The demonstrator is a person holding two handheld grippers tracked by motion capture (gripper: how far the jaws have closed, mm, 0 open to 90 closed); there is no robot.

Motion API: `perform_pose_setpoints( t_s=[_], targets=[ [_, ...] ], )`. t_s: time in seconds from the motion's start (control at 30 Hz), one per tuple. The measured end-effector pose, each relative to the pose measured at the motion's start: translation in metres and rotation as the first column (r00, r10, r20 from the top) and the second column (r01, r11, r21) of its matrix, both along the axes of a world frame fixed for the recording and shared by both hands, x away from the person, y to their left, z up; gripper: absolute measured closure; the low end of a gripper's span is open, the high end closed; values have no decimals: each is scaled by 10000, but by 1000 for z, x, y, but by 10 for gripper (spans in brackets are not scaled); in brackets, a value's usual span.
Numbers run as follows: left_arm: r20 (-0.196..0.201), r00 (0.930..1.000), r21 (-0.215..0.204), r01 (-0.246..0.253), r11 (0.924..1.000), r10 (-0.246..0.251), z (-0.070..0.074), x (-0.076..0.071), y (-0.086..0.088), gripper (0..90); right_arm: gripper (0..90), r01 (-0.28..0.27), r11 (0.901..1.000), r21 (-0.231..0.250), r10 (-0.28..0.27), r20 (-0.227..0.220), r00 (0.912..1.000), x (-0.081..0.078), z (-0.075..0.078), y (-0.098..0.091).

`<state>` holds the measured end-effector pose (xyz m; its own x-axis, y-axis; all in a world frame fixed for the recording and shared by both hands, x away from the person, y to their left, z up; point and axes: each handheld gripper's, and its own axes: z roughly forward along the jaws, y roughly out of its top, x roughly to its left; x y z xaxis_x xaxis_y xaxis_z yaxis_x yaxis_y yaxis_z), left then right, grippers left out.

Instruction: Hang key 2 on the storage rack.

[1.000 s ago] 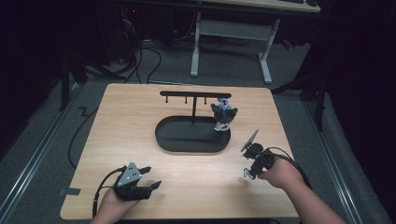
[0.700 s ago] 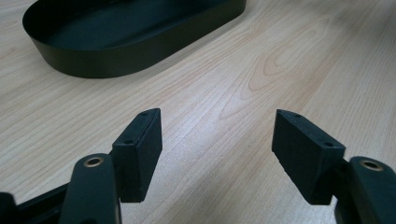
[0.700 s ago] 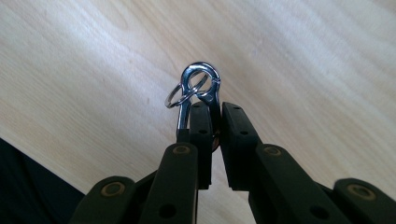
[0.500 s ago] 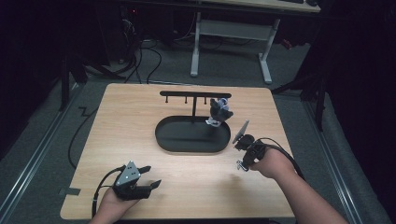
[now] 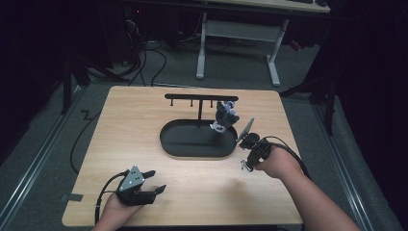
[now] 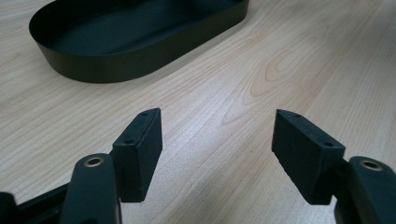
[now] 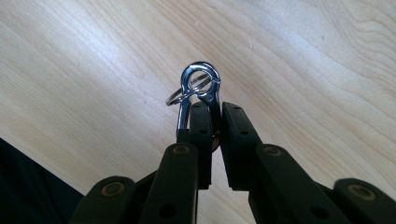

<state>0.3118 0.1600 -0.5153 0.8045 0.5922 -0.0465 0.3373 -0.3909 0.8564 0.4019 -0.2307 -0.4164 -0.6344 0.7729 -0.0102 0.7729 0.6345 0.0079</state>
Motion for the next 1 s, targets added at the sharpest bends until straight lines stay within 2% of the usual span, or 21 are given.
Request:
perform_pose_setpoints(
  t_s=[0.17,0.2,0.23,0.37,0.43,0.47,0.5,0.53,0.93,1.0],
  targets=[
    [-24,10000,-12,-11,10000,11,0,-1,1,342,839,47,9998,191,-49,80,10000,3,6,0],
    [21,10000,-57,-29,10000,29,0,-1,1,343,840,-299,9991,298,292,216,9993,7,10,-1],
    [35,10000,-38,-38,10000,38,1,-2,2,343,840,60,9996,285,-64,141,9999,6,13,1],
    [58,10000,-156,-75,9999,76,1,-3,2,343,839,192,9984,525,-208,296,9993,11,25,5],
    [52,10000,-117,-44,9999,44,1,-3,2,344,839,136,9984,546,-153,297,9994,12,28,6],
    [94,9999,-129,-49,9999,50,1,-3,2,344,840,131,9982,578,-151,344,9993,16,35,8],
    [94,9999,-129,-49,9999,50,1,-3,2,344,839,-123,9982,589,99,415,9991,19,37,8],
    [102,9999,-161,-47,9999,48,1,-3,2,344,839,84,9981,608,-107,372,9992,20,41,11],
    [147,9998,-255,-139,9996,143,2,-5,6,344,839,119,9936,1122,-204,744,9970,43,66,23],
    [136,9998,-249,-162,9996,165,2,-5,6,344,840,74,9943,1065,-152,728,9972,47,68,25]
  ],
)
